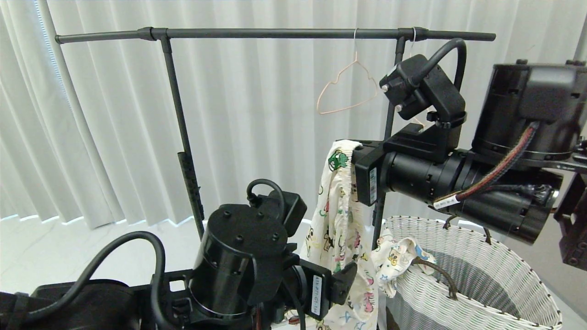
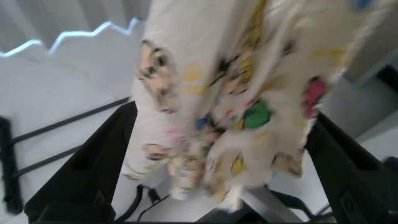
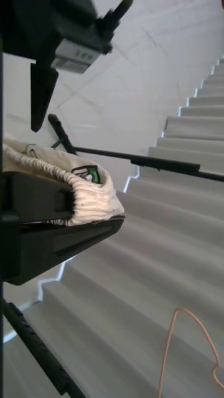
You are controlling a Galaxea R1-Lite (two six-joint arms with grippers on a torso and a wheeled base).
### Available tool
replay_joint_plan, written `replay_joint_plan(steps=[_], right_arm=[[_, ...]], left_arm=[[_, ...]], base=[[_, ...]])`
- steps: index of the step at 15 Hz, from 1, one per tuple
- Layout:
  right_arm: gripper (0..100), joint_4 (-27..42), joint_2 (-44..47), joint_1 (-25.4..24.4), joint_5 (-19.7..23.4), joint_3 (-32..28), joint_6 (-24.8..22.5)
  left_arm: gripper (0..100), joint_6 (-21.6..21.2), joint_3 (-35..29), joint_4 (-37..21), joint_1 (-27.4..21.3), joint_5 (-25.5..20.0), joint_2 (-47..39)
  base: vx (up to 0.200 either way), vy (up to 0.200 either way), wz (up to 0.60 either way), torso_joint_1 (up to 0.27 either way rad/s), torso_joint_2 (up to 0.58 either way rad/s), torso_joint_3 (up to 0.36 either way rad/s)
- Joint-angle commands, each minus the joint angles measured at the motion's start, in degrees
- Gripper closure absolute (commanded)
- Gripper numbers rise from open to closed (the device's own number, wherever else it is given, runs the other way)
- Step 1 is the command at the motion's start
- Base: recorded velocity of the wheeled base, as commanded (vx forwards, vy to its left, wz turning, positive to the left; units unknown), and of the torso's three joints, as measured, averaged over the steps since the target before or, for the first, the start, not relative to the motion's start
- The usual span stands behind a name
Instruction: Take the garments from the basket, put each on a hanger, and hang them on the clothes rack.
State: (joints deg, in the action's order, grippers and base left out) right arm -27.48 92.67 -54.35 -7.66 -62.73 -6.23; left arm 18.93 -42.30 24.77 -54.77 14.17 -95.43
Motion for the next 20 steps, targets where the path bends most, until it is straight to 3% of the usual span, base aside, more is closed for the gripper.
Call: replay_joint_plan(steps=[1,7,12,13,14,18,20], right_arm=[[100,0.06,-1.18,-0.06,-0.08,0.07,-0.01],[100,0.32,-3.38,0.73,-0.25,0.59,-0.01],[100,2.25,-6.10,1.00,-0.43,2.26,-0.19],[100,2.52,-8.39,1.26,-0.43,5.34,-0.27],[100,2.52,-9.88,1.35,-0.52,7.19,-0.63],[100,7.61,-19.11,4.78,-2.80,15.36,-1.33],[100,15.00,-26.84,8.64,-2.89,19.23,-1.33]], left_arm=[[0,0.05,2.14,0.63,0.46,1.74,-1.69],[0,-0.04,12.24,4.50,0.02,8.60,-1.34],[0,-0.39,15.76,6.69,-0.77,9.30,1.82],[0,-0.47,16.20,6.69,-0.77,9.30,3.49],[100,-0.65,16.81,6.69,-0.77,9.39,4.37],[100,-8.56,19.10,7.48,-0.77,13.52,10.00],[100,-14.54,13.65,8.28,0.19,13.34,14.48]], base=[[0.000,0.000,0.00,0.000,0.00,0.000],[0.000,0.000,0.00,0.000,0.00,0.000],[0.000,0.000,0.00,0.000,0.00,0.000],[0.000,0.000,0.00,0.000,0.00,0.000],[0.000,0.000,0.00,0.000,0.00,0.000],[0.000,0.000,0.00,0.000,0.00,0.000],[0.000,0.000,0.00,0.000,0.00,0.000]])
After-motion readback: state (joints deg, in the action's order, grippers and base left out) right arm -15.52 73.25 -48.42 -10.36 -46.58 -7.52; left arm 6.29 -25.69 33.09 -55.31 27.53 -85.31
